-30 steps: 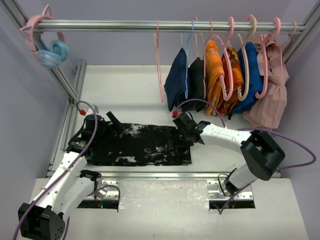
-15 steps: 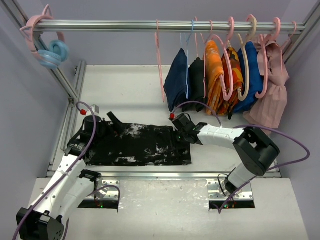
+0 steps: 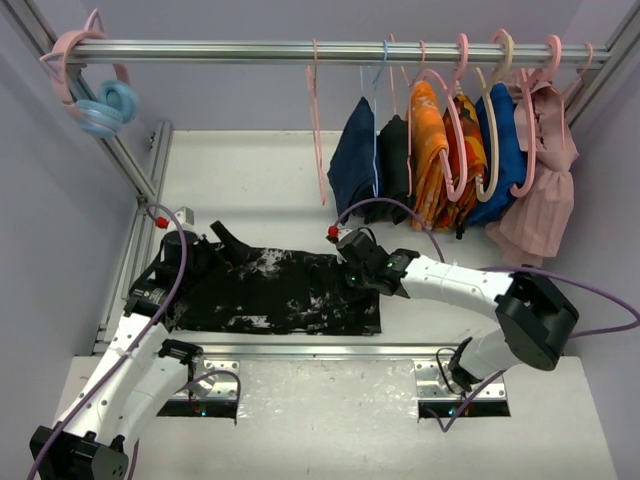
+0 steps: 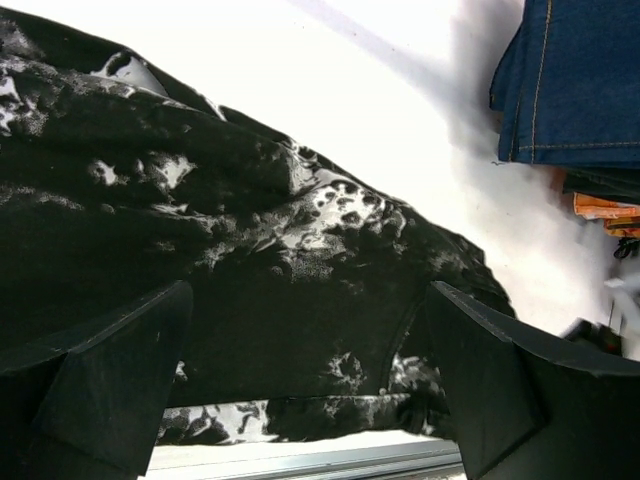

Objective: Place the trousers on the hanger
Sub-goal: Fold the trousers at the center of the board.

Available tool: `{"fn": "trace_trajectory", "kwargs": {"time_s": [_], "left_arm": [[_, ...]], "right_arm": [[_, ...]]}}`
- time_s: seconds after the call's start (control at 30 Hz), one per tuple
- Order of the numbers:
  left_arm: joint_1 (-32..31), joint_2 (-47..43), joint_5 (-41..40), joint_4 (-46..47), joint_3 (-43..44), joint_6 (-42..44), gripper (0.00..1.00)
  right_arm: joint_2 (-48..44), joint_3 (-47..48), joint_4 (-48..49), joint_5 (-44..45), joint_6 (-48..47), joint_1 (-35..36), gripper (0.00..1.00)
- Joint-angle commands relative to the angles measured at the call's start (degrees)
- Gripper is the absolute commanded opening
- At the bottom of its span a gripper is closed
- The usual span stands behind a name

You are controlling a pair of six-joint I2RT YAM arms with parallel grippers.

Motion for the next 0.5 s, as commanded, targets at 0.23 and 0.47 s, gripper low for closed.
{"fn": "trace_trajectory", "kwargs": {"time_s": [0.23,0.47], "left_arm": [[-0.63,2.98,-2.74,2.79,1.67,-0.1,1.0],[-0.63,12.26,-9.18,4.04,3.2,-4.66,1.0]], "right_arm": [[-13.64,5.62,-8.63,8.31,2.0,3.66,0.0],[-21.46,3.83,-13.93,12.03,3.87,3.63,0.0]]}}
